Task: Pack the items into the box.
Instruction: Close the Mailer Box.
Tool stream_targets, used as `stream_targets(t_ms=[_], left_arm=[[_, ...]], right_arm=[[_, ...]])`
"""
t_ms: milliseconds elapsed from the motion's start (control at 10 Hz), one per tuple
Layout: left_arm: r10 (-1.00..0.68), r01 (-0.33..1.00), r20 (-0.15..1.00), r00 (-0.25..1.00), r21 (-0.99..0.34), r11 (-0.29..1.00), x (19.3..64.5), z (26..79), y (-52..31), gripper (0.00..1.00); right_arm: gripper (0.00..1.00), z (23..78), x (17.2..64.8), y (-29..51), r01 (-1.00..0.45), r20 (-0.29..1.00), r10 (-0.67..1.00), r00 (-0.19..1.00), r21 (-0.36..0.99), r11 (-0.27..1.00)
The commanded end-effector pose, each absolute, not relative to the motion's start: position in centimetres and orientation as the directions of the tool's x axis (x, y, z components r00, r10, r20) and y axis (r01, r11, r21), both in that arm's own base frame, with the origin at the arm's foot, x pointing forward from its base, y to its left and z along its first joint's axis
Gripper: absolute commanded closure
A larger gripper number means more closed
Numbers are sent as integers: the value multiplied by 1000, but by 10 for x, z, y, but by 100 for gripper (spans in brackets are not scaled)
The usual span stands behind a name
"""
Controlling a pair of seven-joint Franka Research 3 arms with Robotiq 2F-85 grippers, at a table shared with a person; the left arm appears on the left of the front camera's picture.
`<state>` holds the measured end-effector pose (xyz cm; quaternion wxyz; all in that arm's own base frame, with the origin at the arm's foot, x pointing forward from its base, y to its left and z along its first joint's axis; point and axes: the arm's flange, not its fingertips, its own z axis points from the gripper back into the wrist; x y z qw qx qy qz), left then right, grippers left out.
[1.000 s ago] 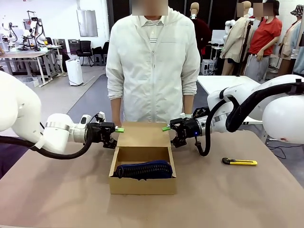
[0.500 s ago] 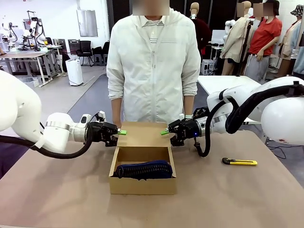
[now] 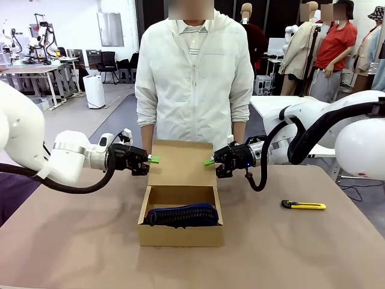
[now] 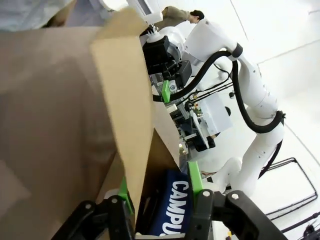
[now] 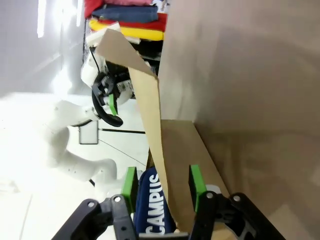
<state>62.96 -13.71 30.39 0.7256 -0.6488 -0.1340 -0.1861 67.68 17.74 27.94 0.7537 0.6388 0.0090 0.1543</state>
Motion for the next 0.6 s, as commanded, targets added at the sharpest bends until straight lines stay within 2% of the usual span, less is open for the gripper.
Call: stream_targets(t_ms=[0, 300, 400, 500], left_arm=[[-99, 527, 518, 850, -843, 112, 608, 321, -138, 46], [-104, 588, 579, 809, -802, 108, 594, 336, -144, 46], [-84, 579, 573, 815, -802, 150, 591, 338, -145, 46], [-111, 560, 550, 828, -823, 101, 607, 339, -140, 46]], right_arm=[[44, 297, 651, 164, -372, 339, 219, 915, 919, 133], [44, 299, 641, 166, -532, 501, 259, 825, 845, 59], [44, 306, 661, 162, -421, 385, 249, 889, 900, 110], [44, 306, 661, 162, -421, 385, 249, 889, 900, 110]])
